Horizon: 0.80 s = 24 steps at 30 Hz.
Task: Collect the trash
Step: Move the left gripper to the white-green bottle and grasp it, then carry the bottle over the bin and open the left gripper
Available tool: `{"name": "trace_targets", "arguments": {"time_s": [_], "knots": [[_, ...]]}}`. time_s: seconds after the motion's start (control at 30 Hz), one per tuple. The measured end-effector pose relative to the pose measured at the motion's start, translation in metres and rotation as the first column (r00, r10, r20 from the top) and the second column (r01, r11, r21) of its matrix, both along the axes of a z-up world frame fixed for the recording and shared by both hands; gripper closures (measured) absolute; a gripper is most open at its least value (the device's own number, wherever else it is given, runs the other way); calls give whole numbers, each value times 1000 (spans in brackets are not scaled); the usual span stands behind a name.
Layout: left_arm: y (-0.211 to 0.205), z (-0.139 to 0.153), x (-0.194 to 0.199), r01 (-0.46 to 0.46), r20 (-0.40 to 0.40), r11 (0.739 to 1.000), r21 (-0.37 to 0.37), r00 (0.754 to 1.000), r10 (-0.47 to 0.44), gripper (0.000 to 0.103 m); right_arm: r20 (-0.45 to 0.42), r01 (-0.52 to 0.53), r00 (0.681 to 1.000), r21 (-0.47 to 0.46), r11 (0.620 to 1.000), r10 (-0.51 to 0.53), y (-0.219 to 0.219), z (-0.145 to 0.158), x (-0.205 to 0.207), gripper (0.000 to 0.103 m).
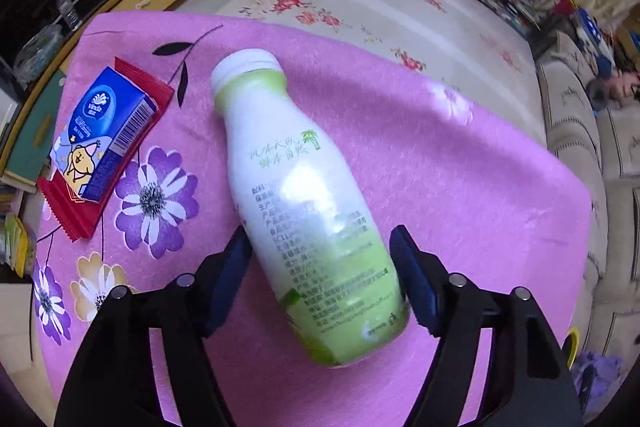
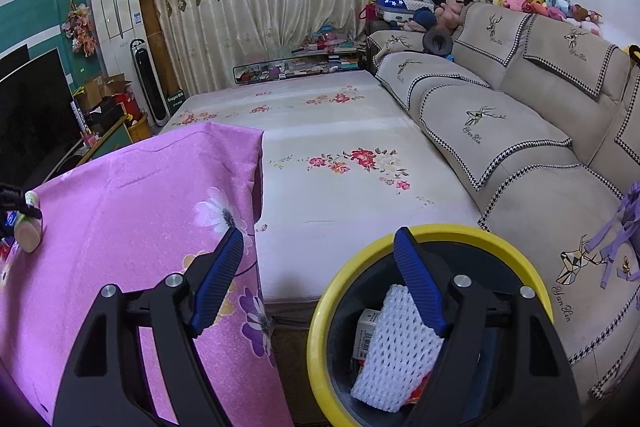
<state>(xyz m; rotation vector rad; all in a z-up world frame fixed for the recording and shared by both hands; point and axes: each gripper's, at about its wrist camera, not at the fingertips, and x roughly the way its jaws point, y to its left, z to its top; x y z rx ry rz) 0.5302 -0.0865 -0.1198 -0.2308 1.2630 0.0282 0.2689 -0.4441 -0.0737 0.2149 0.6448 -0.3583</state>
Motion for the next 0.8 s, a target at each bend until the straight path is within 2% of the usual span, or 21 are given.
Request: {"name": "trace_targets", "arguments": {"time_s": [0.13,0.27,0.4,0.53,0.63,0.8], "knots": [[-15,3,-21,144,31,987,71,989,-147,38,8,1,1000,-3,1000,-1,-4,1,-11,30],[-39,15,-66,298,87,944,139,946,-311,42,10,3,1000,-2,1000,-3,-9,2,-22,30],[-73,33,-125,433,151,883,181,875,-460,43,16,7,1000,-6,1000,-7,-10,6,-35,30],[-115,45,-178,542,201,807,234,785,-586,43,22,11,1000,-7,1000,-10,-12,11,-55,30],[-149,51,-216,607,230,751,259,717,-658,43,26,17,1000,-7,1000,-17,-18,14,-70,30],[-206,65,-260,677,279,685,270,626,-728,43,45,36,998,-3,999,-36,-30,20,-93,30]]}}
